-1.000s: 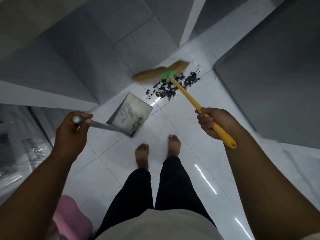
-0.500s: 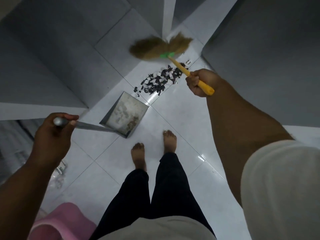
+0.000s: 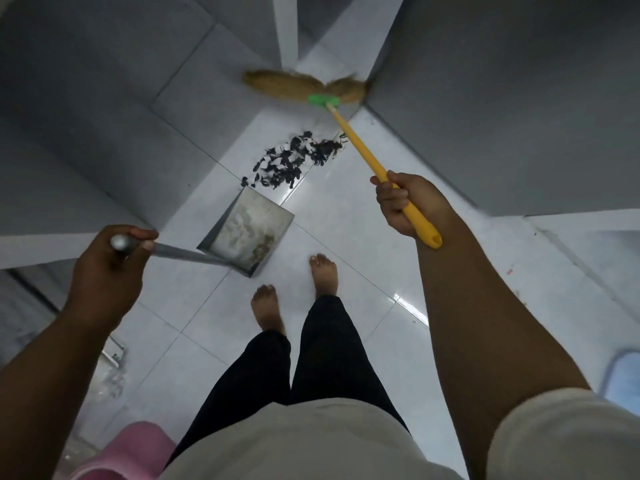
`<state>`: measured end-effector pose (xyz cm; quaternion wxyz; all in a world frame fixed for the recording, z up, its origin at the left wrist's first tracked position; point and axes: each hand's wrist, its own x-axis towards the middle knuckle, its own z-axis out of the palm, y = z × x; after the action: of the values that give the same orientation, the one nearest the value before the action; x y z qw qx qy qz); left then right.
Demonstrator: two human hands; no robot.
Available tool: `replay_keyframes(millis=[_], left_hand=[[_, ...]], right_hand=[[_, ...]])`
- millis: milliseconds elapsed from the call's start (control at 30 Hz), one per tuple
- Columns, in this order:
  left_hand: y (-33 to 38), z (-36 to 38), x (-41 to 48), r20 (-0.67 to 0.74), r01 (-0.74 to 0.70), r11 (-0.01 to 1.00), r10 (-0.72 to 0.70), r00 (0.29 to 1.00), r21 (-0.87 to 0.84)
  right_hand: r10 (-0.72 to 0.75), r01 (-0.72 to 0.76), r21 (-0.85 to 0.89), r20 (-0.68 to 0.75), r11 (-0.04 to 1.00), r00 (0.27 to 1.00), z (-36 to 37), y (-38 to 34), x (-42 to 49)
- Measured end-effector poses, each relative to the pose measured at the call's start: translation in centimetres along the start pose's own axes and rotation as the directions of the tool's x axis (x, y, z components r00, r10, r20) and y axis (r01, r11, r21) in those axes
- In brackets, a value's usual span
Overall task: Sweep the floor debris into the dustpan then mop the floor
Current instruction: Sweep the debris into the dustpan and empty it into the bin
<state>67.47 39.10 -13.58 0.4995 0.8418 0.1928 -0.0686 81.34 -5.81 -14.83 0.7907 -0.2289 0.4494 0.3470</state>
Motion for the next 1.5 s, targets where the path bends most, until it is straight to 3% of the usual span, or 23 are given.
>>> replay_keyframes(millis=[133, 267, 533, 800, 967, 1100, 1267, 1500], left_hand=[[0.9, 0.6, 0.3, 0.039, -0.022, 0.999, 0.021, 0.999, 0.024], [2.2, 1.3, 0.4, 0.085, -0.05, 0.996, 0.043, 0.995, 0.075], [4.4, 1.6, 0.7, 0.09, -0.063, 0.99, 0.052, 0.995, 0.127], [3.9, 0.8, 0.4, 0.056, -0.052, 0.986, 0.043, 0.997, 0.156], [4.1, -0.1, 0.1, 0.026, -0.04, 0.989, 0.036, 0.999, 0.144], [5.1, -1.3, 0.4, 0.026, -0.05, 0.989, 0.047, 0.999, 0.138], [7.8, -2.1, 2.3, 0.058, -0.067, 0.988, 0.06, 0.997, 0.137], [9.7, -0.5, 6.1, 0.084, -0.038, 0.994, 0.03, 0.996, 0.098]], right_hand=[[-0.047, 0.054, 0.21, -0.039, 0.976, 0.998, -0.5, 0.4, 2.7], [-0.047, 0.038, 0.302, 0.024, 0.953, 0.999, -0.8, 2.7, 2.1], [-0.08, 0.067, 0.2, 0.055, 0.978, 0.995, -2.9, 6.1, -5.9], [-0.091, 0.113, 0.352, -0.08, 0.929, 0.993, -1.8, 5.7, -2.2], [-0.039, 0.048, 0.297, -0.039, 0.954, 0.999, 0.0, 8.0, -2.8], [-0.067, 0.078, 0.224, -0.057, 0.971, 0.996, 2.0, 8.9, -5.6], [-0.142, 0.149, 0.116, -0.069, 0.982, 0.988, 7.3, 5.3, -5.7], [-0.225, 0.209, 0.247, 0.039, 0.946, 0.974, 14.7, -4.6, 2.6]])
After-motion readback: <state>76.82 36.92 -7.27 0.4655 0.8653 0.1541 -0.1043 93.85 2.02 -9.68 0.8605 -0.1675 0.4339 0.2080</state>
